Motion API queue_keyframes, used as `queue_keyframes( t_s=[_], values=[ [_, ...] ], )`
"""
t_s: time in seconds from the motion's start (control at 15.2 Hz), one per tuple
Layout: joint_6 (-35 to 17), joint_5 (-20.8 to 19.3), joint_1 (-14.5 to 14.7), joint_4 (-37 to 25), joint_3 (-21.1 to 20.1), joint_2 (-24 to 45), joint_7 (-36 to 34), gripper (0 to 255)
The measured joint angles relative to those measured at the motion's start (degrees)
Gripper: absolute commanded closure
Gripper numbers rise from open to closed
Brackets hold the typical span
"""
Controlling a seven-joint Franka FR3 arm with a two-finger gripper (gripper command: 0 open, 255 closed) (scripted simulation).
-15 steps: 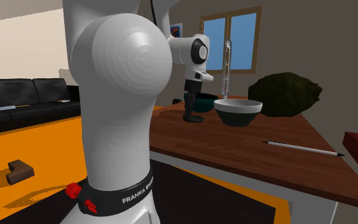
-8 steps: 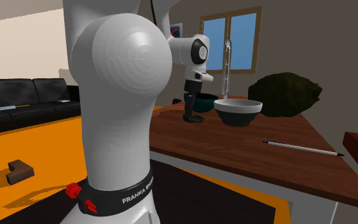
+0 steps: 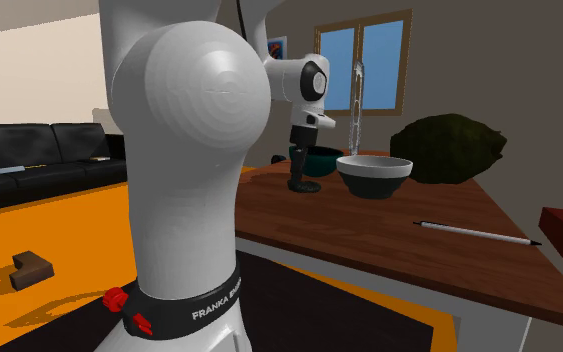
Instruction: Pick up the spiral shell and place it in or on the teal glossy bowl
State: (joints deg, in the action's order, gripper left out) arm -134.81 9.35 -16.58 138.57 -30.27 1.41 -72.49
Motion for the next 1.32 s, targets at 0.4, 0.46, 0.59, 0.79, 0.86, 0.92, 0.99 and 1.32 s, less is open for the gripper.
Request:
queue_keyframes(
  t_s=[0.4,0.46,0.59,0.79,0.86,0.92,0.99,1.32],
  values=[
    [4.18,1.59,-0.15,-1.11,0.14,-3.36,0.97,255],
    [5.06,1.81,-0.14,-1.46,0.16,-3.94,1.04,255],
    [6.55,2.24,-0.1,-2.0,0.2,-4.99,1.15,255],
    [9.28,2.92,-0.15,-2.97,0.48,-6.88,1.59,255],
    [10.02,3.07,-0.14,-3.28,0.54,-7.33,1.64,255],
    [10.73,3.19,-0.14,-3.62,0.6,-7.72,1.68,255],
    [11.76,3.28,-0.14,-4.26,0.67,-8.16,1.65,255],
    [15.87,3.99,-0.16,-6.0,1.21,-10.66,2.04,255]
  ],
)
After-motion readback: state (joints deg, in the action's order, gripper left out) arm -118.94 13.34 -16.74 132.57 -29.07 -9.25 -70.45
